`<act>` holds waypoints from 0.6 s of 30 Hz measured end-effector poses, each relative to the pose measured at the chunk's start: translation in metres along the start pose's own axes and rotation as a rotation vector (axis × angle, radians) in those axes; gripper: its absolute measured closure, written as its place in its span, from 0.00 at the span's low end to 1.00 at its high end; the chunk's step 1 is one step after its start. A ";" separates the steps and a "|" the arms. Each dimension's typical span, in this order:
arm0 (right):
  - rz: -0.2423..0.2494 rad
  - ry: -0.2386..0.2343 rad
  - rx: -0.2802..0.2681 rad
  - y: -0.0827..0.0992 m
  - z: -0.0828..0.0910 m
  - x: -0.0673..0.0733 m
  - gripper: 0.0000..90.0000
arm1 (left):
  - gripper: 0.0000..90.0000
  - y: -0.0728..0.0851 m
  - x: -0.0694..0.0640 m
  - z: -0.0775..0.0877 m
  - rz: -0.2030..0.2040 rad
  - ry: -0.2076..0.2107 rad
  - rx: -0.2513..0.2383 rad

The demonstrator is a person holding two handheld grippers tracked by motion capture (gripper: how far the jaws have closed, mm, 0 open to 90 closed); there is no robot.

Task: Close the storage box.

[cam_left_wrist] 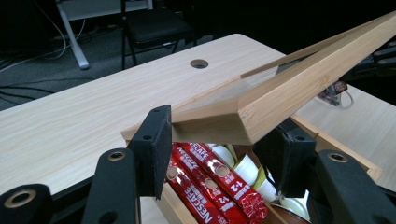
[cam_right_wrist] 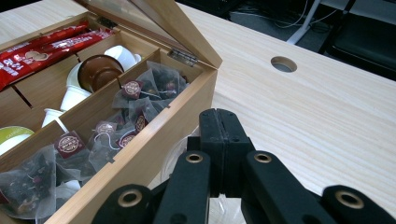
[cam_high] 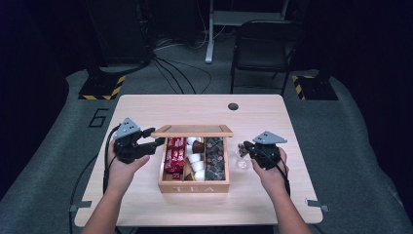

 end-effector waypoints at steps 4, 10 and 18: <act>0.001 0.001 0.013 0.005 -0.002 0.001 1.00 | 0.52 0.000 0.000 0.000 0.000 0.001 0.002; 0.001 0.004 0.027 0.010 -0.004 0.000 1.00 | 0.52 0.000 0.000 0.000 -0.002 0.001 0.004; -0.002 0.004 0.037 0.014 -0.004 0.001 1.00 | 0.52 0.000 0.000 0.000 -0.001 0.002 0.002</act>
Point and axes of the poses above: each handheld gripper's, and its own axes: z roughly backward along the jaws, y roughly out of its underside, x roughly to its left, the point moved 10 cm from there along -z, roughly forward along the jaws, and after that the axes turned 15 degrees about -x, right-handed, at the moved point
